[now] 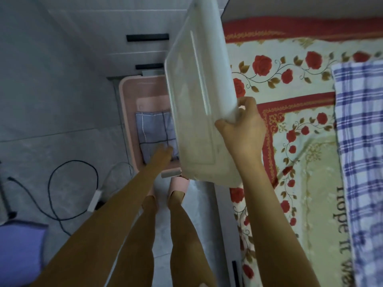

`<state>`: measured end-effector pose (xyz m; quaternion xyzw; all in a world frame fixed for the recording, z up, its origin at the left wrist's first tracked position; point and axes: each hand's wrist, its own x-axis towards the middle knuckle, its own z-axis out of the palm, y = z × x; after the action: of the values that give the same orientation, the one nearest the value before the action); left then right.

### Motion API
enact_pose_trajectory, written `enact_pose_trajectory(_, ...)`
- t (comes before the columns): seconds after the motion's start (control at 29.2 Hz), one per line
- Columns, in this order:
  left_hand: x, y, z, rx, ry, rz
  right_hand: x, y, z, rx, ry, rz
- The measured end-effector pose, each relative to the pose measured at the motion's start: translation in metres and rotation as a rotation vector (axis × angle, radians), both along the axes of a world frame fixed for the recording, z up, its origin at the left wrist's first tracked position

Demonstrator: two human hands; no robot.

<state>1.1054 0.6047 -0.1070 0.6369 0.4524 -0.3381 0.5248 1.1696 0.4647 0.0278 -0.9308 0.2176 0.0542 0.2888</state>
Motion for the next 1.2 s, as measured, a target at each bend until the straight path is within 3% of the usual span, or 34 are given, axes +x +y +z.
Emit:
enact_pose_trajectory(0.14, 0.030, 0.039, -0.040, -0.039, -0.098, 0.101, 0.005, -0.018, -0.035, 0.339, 0.091, -0.145)
enact_pose_trajectory(0.24, 0.025, 0.070, -0.048, -0.015, -0.184, 0.142, 0.004, -0.018, -0.078, 0.437, 0.127, -0.152)
enact_pose_trajectory(0.48, 0.002, 0.112, -0.091, 0.106, -0.269, 0.179, 0.003, -0.004, -0.188, 0.396, 0.207, -0.008)
enact_pose_trajectory(0.72, 0.005, 0.125, -0.192, 0.179, -0.323, 0.142, 0.020, 0.011, -0.305, 0.425, 0.144, -0.038)
enact_pose_trajectory(1.2, 0.004, 0.095, -0.243, 0.207, -0.345, 0.103, -0.022, -0.011, -0.374, 0.408, 0.172, -0.146)
